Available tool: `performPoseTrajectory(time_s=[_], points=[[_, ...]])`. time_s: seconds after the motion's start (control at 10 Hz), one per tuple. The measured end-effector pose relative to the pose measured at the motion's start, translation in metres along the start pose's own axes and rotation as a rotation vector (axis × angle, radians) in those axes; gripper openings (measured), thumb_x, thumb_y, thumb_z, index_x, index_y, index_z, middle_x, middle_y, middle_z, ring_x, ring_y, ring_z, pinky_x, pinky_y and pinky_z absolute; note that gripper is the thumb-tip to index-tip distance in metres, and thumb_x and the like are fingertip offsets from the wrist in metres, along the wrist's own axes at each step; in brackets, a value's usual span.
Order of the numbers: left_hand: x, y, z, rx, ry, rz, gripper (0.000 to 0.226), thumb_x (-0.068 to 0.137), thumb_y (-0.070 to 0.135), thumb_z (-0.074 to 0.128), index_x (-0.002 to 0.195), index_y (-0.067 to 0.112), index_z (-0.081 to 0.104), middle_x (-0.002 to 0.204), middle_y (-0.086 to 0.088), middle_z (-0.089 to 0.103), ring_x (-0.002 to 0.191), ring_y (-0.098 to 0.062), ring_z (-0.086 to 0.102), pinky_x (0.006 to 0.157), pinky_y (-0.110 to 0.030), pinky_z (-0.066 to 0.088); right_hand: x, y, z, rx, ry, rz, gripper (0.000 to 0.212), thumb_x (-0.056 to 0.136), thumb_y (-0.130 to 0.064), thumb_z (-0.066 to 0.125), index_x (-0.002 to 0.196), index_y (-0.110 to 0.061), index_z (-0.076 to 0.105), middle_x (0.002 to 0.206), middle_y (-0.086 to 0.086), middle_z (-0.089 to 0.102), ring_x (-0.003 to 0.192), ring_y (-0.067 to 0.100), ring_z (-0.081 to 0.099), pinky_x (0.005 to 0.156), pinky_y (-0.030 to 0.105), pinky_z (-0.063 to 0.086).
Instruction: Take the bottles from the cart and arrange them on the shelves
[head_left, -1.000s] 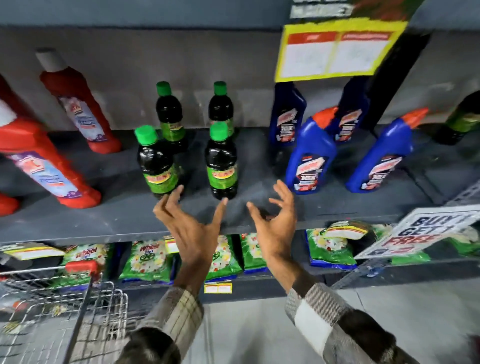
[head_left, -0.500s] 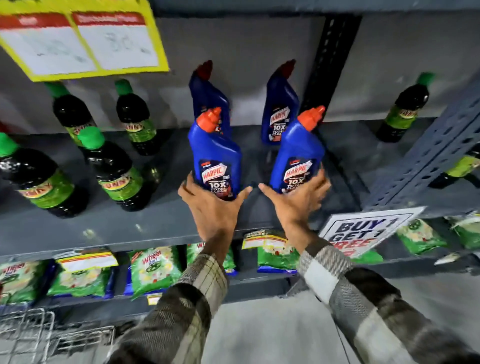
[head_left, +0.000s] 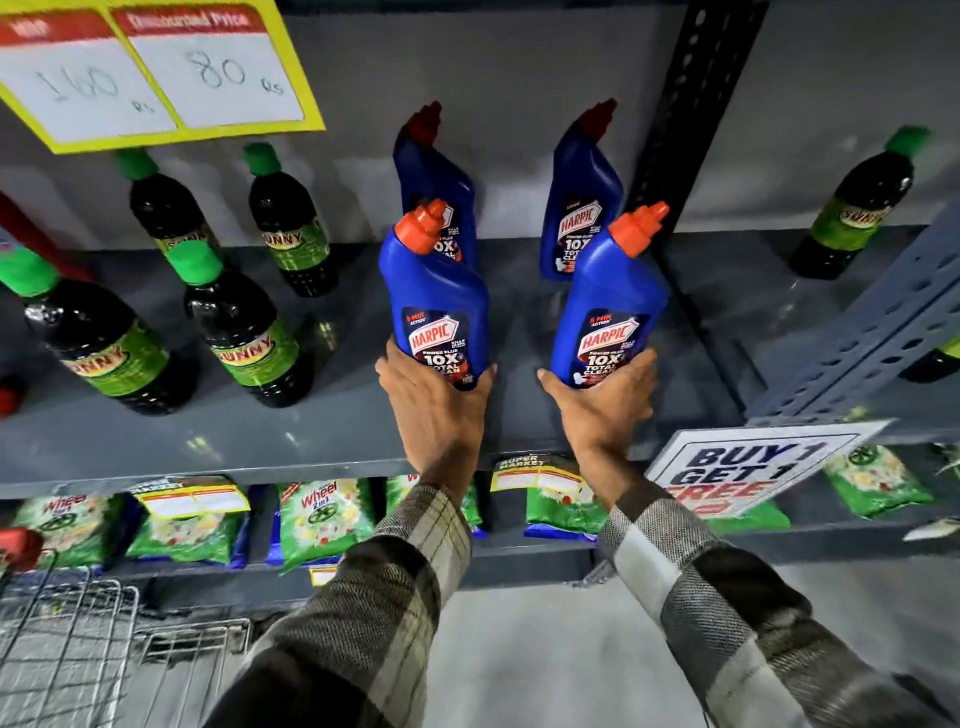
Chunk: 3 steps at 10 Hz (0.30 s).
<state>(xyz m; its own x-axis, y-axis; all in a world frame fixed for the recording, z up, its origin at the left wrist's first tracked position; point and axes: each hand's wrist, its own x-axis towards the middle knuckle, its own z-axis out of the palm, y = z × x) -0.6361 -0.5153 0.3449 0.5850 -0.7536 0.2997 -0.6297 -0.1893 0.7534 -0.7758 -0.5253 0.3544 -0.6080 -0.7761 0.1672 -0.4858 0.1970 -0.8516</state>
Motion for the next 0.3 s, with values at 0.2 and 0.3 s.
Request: performPoseTrajectory(time_s=[0.2, 0.3], points=[[0.003, 0.001, -0.004, 0.007, -0.079, -0.007, 0.125, 0.064, 0.058, 0.081, 0.147, -0.007, 0.015, 0.144, -0.026, 0.034, 0.135, -0.036, 0.031, 0.115, -0.032, 0.025, 0.0, -0.007, -0.002, -0.023, -0.067, 0.038, 0.107, 0.048, -0.041, 0.091, 0.133, -0.005, 0.038, 0.132, 0.013, 0.053, 0.124, 0.034, 0.05, 0.103, 0.049, 0.038], [-0.01, 0.004, -0.027, 0.001, -0.115, -0.033, 0.138, 0.059, 0.063, 0.082, 0.15, -0.005, 0.004, 0.153, -0.026, 0.024, 0.144, -0.038, 0.023, 0.122, -0.04, 0.024, -0.006, -0.013, -0.015, 0.002, -0.191, 0.087, 0.127, 0.047, -0.035, 0.095, 0.148, -0.006, 0.023, 0.148, 0.015, 0.04, 0.137, 0.035, 0.04, 0.112, 0.048, 0.033]])
